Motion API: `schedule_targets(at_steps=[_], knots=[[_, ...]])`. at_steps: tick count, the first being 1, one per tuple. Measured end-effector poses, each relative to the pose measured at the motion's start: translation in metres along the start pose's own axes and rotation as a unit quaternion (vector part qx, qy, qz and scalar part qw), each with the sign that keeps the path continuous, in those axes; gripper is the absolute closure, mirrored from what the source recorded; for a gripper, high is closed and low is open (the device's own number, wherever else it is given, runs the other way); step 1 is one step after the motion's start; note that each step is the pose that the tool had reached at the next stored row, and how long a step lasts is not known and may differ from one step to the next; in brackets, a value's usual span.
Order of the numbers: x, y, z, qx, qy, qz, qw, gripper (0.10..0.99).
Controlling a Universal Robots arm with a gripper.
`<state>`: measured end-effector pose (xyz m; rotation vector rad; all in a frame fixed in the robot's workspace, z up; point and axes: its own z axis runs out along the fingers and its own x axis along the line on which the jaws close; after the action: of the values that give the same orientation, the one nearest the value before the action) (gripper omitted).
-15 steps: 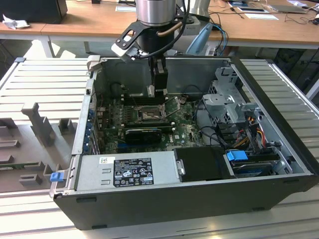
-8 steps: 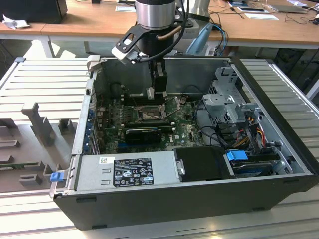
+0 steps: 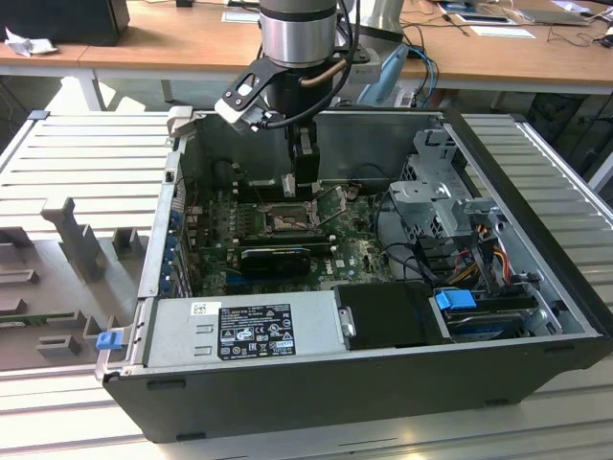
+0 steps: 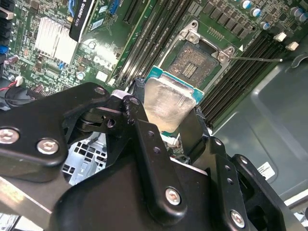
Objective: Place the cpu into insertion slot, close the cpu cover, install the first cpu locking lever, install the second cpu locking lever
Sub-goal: 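Place the cpu into insertion slot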
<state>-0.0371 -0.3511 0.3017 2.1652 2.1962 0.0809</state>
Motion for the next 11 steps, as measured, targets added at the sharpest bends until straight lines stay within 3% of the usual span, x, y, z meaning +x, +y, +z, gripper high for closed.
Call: schedule_targets(at_steps=[11], knots=[[0.0000, -0.0004, 0.0050, 0.0004, -0.0002, 0.002, 1.0000, 0.557]])
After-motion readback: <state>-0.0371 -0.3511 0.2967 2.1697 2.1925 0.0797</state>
